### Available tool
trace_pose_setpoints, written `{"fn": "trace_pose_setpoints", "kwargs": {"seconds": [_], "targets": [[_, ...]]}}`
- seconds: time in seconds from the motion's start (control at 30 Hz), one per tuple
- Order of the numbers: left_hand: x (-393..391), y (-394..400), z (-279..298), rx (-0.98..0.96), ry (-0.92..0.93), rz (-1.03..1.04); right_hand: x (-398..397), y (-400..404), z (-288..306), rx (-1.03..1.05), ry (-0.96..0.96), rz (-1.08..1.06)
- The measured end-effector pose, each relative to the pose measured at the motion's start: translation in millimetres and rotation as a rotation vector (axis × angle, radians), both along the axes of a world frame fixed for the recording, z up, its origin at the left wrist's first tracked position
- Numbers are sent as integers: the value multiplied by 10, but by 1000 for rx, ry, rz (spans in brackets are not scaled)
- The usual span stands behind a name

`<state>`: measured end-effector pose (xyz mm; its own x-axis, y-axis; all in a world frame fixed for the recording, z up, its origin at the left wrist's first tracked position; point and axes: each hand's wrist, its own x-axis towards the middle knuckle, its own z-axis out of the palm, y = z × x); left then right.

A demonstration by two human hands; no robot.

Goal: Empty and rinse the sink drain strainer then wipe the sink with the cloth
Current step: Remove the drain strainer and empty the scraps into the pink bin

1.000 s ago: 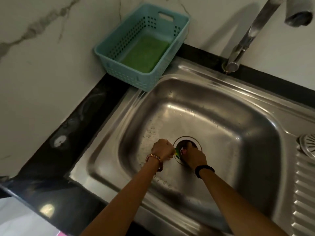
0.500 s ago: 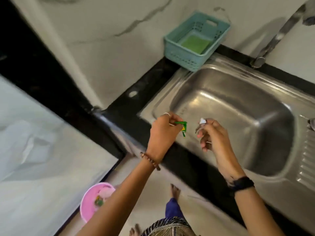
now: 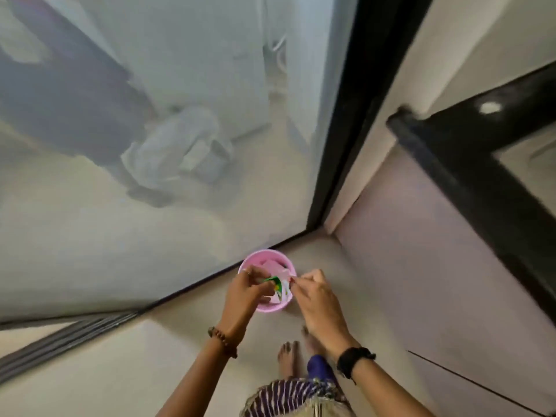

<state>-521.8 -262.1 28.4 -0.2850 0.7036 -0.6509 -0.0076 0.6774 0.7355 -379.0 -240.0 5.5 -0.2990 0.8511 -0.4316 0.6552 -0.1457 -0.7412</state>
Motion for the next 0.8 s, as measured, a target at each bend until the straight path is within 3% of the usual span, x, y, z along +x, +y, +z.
{"fn": "trace_pose_setpoints", "kwargs": {"seconds": [0.13,0.27,0.37,0.43,0.53,0.6,0.7,0.8], "targets": [[-228,-75,-1312,-118,-117,215,-336,80,-1219,-36,-91,64],[-341,-120,-2707,-165,-24,354,-563,153,-2555,-52,-127,65],[-429,-136,-3514,-211,73,382,-744,207,-3345,-146,-96,47],[-487,-132,-3933,-224,41,323,-864,239,-3728,-266,-103,60],[-505,-93,-4160,-221,-55,60,-950,259,-3970,-359,-161,50],[-479,-35,-4056,-203,-65,-24,-963,296,-3900,-391,-98,-62],[-404,29,-3618,-162,-63,89,-905,360,-3481,-505,73,-264],[-285,162,-2900,-167,-200,287,-775,453,-2742,-561,217,-377]]}}
